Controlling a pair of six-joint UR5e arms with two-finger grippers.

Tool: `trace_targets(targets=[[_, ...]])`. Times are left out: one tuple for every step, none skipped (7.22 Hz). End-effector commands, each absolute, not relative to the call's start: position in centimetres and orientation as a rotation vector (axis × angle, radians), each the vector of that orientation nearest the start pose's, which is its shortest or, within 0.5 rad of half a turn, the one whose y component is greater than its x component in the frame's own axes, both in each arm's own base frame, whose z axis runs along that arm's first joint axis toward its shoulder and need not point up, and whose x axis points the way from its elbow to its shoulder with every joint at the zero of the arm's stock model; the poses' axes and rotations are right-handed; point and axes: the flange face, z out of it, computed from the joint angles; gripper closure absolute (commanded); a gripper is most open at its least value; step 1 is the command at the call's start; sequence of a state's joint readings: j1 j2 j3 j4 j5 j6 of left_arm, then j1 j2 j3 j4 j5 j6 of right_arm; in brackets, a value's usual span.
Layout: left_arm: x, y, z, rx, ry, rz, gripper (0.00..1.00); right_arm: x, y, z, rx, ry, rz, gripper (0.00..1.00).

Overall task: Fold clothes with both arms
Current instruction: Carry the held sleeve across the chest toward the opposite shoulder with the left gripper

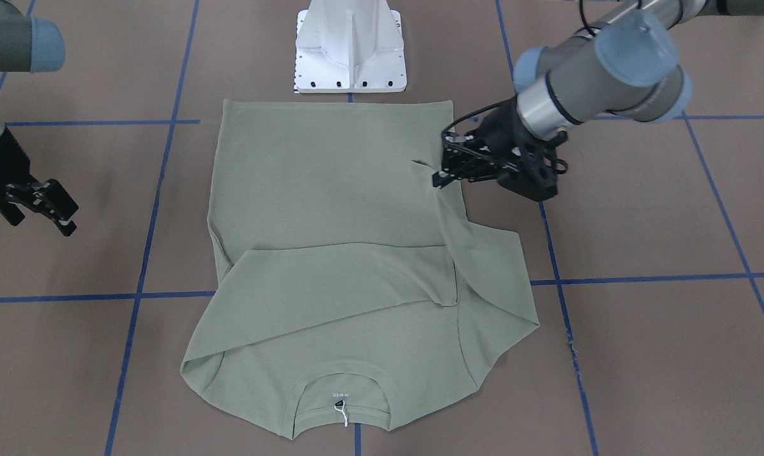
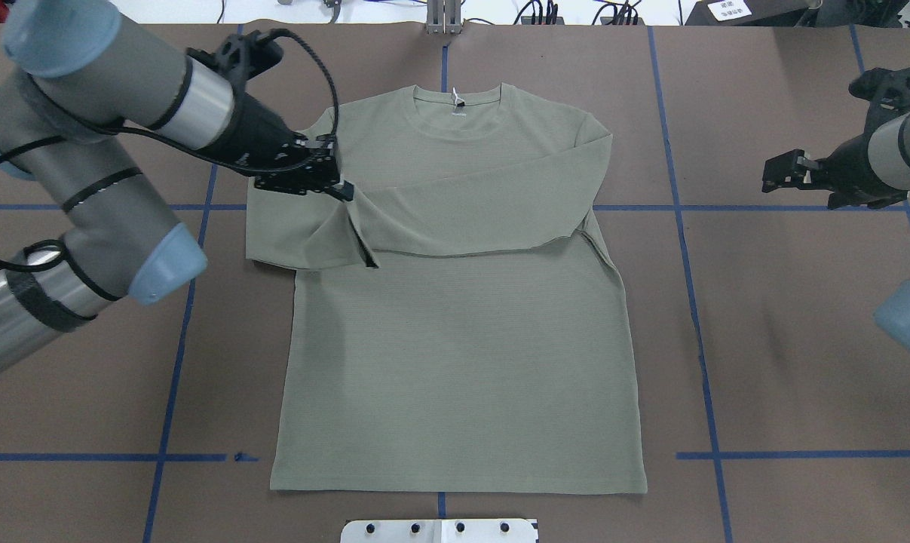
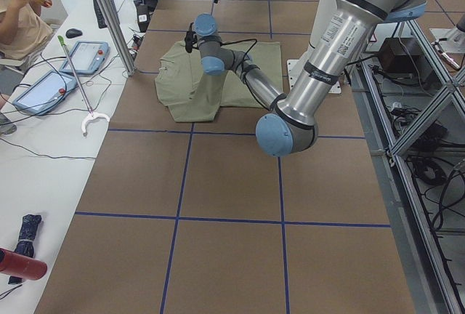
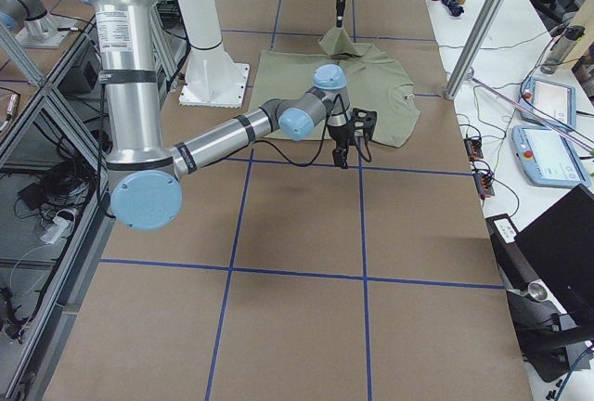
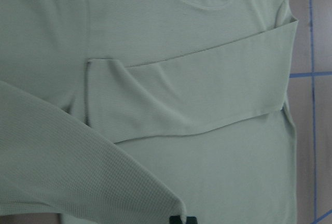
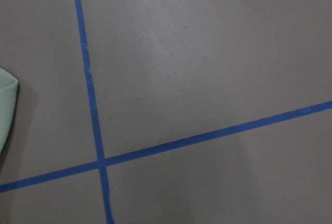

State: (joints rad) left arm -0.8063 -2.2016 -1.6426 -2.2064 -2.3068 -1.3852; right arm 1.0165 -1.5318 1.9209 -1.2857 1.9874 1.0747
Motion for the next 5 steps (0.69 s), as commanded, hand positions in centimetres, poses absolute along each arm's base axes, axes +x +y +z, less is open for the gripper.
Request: trace_targets(targets=[[51.5, -52.2, 6.5, 0.072, 1.418, -0.168, 1.00, -15.5, -47.3, 47.5, 0.121, -0.767, 0.327, 0.00], [57.4, -51.2, 4.1, 0.102, 1.398, -0.204, 1.00, -14.8, -46.1, 48.0, 0.136, -0.801, 0.314, 0.00], [60.9, -49.4, 3.7, 0.129, 1.416, -0.201, 1.00, -14.5, -45.7, 48.5, 0.137, -0.815, 0.309, 0.00], [65.4, -46.7, 1.5, 0.169, 1.421, -0.215, 1.00, -14.5, -45.6, 48.5, 0.132, -0.821, 0.306, 0.00], [67.8, -45.9, 1.2, 0.176, 1.398, -0.225, 1.00, -14.5, -45.5, 48.7, 0.130, -0.818, 0.307, 0.00]])
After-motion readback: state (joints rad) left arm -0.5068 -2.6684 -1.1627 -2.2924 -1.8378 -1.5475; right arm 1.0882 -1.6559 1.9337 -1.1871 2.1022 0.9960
